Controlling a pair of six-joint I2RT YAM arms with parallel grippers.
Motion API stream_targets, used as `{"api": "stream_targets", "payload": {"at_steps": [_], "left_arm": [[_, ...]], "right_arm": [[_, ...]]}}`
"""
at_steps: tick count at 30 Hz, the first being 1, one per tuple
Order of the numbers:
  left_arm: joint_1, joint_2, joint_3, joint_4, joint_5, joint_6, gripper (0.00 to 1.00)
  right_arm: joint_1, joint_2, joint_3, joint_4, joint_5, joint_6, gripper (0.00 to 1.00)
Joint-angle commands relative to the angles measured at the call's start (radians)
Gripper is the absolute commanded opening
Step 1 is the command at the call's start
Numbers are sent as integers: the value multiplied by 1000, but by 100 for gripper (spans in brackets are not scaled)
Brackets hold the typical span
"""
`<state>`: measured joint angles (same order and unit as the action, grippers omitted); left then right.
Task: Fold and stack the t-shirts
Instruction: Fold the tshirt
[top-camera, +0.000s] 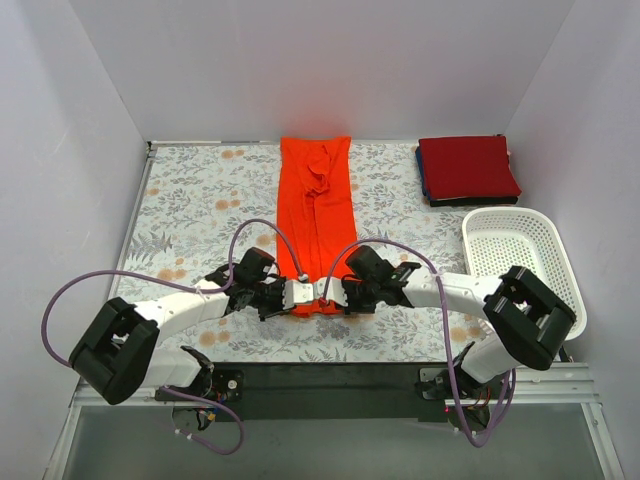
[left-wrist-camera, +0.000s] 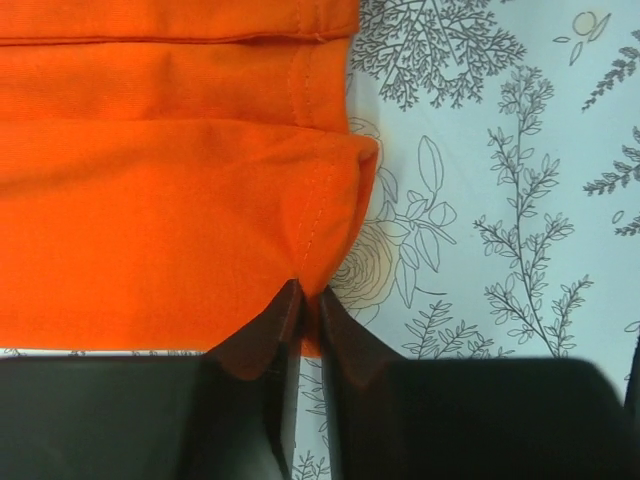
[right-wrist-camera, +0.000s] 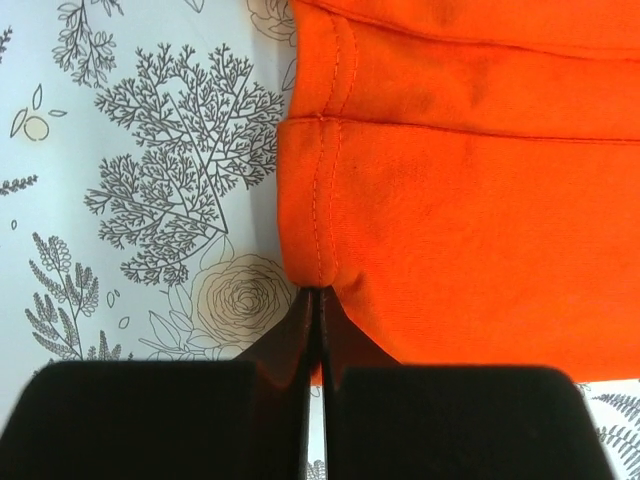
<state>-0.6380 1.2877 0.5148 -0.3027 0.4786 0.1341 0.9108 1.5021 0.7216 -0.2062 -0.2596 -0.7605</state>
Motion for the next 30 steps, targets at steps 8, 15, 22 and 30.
{"api": "stream_targets", "payload": {"at_steps": [8,15,22,30], "left_arm": [[-22,-66,48,-252,63,8,0],[-31,-168,125,-469,140,33,0],[33,-134,209,-497,143,15,0],[158,51,393,-489,213,55,0]], "right_arm": [[51,-42,27,-215,2,98,1],[97,-131,71,-312,-84,139,1],[5,-151,179,-341,-109,79,1],[-128,-42,357,-398,-159,-48,1]]}}
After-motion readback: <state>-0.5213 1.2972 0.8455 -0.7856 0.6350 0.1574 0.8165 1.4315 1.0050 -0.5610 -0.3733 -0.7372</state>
